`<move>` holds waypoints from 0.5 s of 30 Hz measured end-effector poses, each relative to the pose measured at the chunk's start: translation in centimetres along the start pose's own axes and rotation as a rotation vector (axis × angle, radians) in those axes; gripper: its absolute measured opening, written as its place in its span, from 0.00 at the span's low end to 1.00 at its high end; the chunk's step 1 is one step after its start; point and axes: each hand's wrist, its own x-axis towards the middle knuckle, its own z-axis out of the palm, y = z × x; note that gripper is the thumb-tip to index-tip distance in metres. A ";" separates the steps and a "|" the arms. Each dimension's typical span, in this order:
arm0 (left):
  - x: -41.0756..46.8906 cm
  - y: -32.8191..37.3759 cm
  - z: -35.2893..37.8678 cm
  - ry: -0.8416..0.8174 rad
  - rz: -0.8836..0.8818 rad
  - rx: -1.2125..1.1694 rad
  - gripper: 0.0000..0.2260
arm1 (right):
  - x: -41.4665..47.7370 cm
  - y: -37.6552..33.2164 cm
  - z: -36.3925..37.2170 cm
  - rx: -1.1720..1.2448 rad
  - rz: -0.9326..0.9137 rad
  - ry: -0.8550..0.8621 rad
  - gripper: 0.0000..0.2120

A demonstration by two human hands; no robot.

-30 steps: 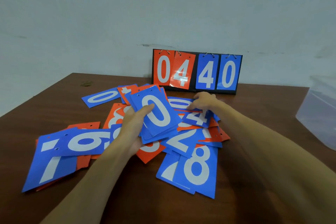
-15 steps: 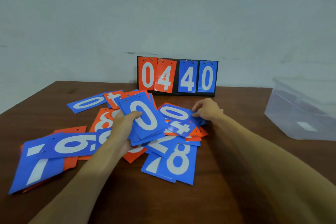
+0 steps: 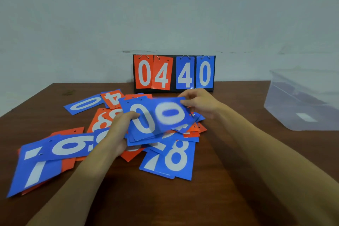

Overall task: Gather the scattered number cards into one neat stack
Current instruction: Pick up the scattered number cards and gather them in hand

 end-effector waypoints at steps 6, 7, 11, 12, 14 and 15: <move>-0.2 0.2 0.7 -0.182 -0.015 0.133 0.14 | 1.9 -2.0 3.6 -0.276 -0.169 -0.096 0.09; -0.1 -0.1 0.7 -0.173 0.024 0.199 0.14 | 2.3 -1.9 3.8 -0.282 -0.155 -0.083 0.11; 0.4 -0.7 0.7 -0.071 0.042 0.196 0.14 | 4.1 0.1 2.4 -0.508 -0.015 0.216 0.16; 0.5 -0.7 0.8 -0.050 0.042 0.168 0.11 | 4.4 0.9 1.7 -0.599 0.063 0.265 0.19; 0.5 -0.5 0.8 -0.015 0.042 0.117 0.03 | 4.7 2.4 0.4 -0.787 0.240 0.225 0.26; 0.4 -0.3 0.8 -0.002 0.038 0.091 0.01 | 4.7 3.1 0.0 -0.851 0.304 0.183 0.28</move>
